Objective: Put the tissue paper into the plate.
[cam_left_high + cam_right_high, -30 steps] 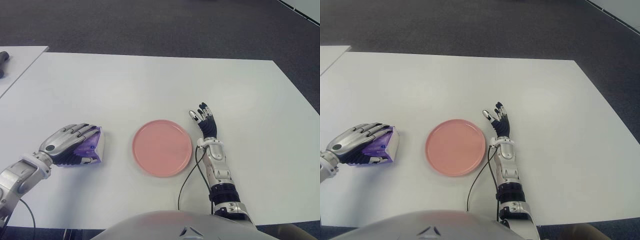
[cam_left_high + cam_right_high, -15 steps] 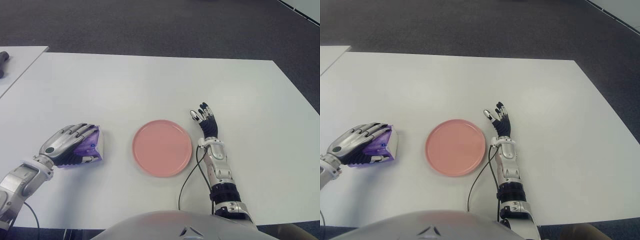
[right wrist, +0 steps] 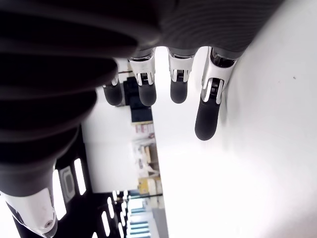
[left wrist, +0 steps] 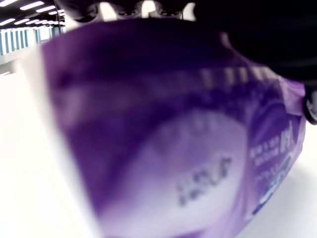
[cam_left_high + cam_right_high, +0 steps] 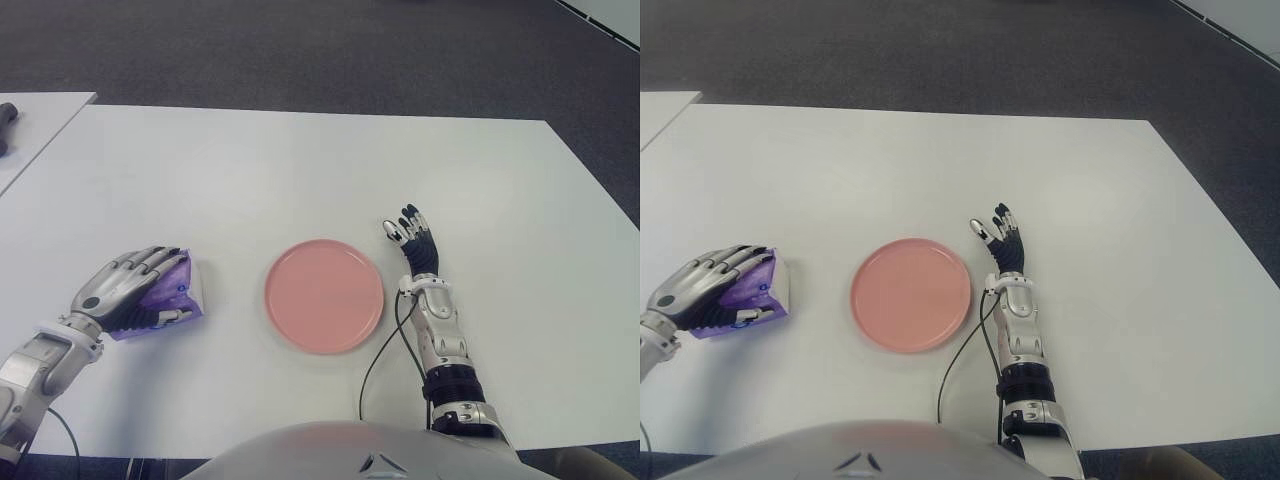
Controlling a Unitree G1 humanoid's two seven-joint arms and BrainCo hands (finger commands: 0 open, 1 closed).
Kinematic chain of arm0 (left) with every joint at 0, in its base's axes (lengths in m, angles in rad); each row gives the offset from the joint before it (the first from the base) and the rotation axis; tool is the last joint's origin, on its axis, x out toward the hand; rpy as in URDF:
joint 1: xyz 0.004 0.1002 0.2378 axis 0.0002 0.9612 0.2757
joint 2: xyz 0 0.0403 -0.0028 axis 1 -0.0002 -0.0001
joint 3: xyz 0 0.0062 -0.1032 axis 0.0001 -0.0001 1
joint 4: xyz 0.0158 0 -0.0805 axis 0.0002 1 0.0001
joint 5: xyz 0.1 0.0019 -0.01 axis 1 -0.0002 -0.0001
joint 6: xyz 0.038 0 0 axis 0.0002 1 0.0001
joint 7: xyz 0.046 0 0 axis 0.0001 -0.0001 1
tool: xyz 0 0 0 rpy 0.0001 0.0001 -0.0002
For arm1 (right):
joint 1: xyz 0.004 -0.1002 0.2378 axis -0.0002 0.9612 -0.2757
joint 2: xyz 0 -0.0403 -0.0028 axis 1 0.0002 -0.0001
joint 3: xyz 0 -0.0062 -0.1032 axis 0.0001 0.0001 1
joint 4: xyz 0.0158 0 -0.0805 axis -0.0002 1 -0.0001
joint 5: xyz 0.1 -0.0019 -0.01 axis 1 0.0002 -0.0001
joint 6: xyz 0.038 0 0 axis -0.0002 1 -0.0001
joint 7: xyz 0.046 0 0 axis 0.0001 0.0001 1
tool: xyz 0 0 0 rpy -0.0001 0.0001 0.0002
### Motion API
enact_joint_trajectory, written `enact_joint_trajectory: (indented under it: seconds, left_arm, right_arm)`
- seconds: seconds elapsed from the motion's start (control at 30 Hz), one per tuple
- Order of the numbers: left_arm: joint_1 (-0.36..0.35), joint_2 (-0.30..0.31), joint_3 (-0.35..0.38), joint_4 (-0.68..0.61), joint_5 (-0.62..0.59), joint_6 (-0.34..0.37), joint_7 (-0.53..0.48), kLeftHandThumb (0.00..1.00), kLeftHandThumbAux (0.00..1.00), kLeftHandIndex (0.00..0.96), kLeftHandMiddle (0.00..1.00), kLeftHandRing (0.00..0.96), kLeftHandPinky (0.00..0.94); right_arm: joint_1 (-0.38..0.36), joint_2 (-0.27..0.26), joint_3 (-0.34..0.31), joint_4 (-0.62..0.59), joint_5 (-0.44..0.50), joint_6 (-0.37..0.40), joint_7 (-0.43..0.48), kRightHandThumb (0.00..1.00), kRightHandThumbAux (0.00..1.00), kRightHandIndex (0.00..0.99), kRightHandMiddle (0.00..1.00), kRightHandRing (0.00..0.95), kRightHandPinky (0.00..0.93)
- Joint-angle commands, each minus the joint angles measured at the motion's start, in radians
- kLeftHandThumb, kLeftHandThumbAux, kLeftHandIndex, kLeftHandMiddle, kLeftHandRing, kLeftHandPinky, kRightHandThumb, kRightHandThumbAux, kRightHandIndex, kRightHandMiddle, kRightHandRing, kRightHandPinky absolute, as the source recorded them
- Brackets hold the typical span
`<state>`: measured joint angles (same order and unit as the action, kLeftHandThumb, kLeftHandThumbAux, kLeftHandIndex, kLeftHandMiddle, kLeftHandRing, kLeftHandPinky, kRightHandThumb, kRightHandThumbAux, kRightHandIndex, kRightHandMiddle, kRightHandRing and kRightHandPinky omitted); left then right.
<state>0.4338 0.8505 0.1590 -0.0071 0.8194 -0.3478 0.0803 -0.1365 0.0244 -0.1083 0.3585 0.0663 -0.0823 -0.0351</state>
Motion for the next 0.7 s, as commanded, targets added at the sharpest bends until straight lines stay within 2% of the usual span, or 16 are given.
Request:
enact_joint_trajectory:
  seconds: [0.03,0.3,0.43,0.57,0.7]
  left_arm:
    - [0.023,0.002,0.037,0.012,-0.029,0.007,0.023,0.065,0.287,0.000,0.000,0.000,0.000]
    - [0.024,0.004,0.061,0.080,-0.020,-0.007,0.118,0.096,0.310,0.000,0.000,0.000,0.000]
    - [0.013,0.011,0.048,0.126,0.003,-0.009,0.177,0.125,0.320,0.000,0.000,0.000,0.000]
    - [-0.026,0.016,0.010,0.226,0.039,-0.024,0.274,0.151,0.330,0.000,0.000,0.000,0.004]
    - [-0.042,0.022,-0.011,0.257,0.048,-0.027,0.322,0.166,0.336,0.000,0.000,0.000,0.008]
  right_arm:
    - [0.031,-0.006,-0.016,0.053,0.015,0.071,-0.001,0.204,0.660,0.000,0.000,0.000,0.009]
    - [0.023,-0.015,-0.023,0.056,0.020,0.076,0.007,0.204,0.660,0.000,0.000,0.000,0.009]
    - [0.021,-0.020,-0.026,0.055,0.023,0.081,0.010,0.204,0.660,0.000,0.000,0.000,0.009]
    - [0.019,-0.023,-0.029,0.054,0.026,0.084,0.013,0.204,0.660,0.000,0.000,0.000,0.009]
    - [0.018,-0.026,-0.032,0.053,0.027,0.087,0.016,0.204,0.660,0.000,0.000,0.000,0.009]
